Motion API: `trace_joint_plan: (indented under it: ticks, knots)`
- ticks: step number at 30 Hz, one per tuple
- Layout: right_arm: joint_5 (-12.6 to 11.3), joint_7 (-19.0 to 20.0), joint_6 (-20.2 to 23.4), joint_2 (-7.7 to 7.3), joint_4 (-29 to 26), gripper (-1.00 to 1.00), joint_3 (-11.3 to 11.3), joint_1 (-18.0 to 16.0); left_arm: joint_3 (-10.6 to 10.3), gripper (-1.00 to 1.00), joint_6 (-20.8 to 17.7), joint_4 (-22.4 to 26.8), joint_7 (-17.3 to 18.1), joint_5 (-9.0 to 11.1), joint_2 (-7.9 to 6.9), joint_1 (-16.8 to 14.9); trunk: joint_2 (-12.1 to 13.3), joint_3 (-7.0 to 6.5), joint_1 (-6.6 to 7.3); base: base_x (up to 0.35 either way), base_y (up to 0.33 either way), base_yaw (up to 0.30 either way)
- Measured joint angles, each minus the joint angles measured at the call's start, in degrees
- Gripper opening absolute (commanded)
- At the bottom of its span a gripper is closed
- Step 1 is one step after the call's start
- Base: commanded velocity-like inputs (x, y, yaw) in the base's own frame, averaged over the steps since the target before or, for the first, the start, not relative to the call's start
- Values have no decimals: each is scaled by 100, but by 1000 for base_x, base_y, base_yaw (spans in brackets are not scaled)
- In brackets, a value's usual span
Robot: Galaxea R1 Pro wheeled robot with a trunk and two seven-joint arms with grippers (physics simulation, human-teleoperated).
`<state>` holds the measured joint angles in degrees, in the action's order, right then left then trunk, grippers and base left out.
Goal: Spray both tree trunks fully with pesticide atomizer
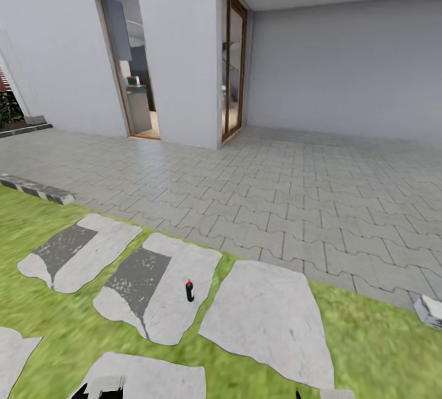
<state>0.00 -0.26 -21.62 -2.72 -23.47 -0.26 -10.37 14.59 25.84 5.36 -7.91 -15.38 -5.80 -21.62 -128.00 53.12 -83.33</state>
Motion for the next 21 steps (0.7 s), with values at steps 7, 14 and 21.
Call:
trace_joint_plan:
  ticks: [7,14,21]
  knots:
    - [0,0,0,0,0,100,0,0,0,100,0,0,0,0,0,0,0,0,0,287,-150,0]
    - [0,0,0,0,0,100,0,0,0,100,0,0,0,0,0,0,0,0,0,280,-163,0]
    - [0,0,0,0,0,100,0,0,0,100,0,0,0,4,0,0,0,0,0,269,-171,0]
